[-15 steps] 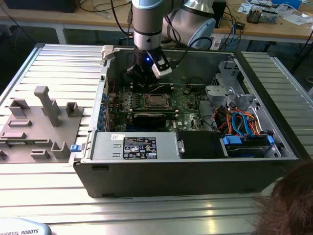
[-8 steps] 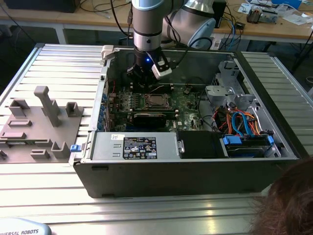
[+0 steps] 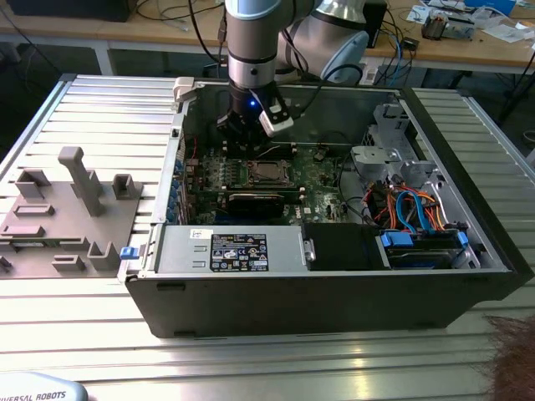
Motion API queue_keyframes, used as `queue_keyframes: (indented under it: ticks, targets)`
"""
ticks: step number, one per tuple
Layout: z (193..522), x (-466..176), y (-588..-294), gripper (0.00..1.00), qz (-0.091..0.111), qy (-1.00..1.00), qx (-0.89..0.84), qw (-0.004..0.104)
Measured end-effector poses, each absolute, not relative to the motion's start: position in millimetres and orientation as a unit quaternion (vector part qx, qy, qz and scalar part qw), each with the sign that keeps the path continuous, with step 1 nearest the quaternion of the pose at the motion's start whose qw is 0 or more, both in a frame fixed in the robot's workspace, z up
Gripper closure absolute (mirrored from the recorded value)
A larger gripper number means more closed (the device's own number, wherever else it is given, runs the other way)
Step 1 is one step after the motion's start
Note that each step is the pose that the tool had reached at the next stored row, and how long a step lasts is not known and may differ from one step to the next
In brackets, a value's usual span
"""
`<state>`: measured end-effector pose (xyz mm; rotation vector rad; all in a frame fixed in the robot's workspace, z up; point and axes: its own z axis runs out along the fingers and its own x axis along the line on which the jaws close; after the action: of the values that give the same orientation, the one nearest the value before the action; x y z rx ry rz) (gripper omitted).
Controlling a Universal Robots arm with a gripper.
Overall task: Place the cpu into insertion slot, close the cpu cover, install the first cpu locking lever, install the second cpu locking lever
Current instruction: 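Install the first cpu locking lever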
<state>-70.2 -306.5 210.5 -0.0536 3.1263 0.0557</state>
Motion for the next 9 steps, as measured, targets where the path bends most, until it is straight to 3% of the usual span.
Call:
queue_keyframes:
  ticks: [9]
  targets:
    - [207.6,-70.2,-306.5,0.89,0.018,1.000,-0.017,0.007]
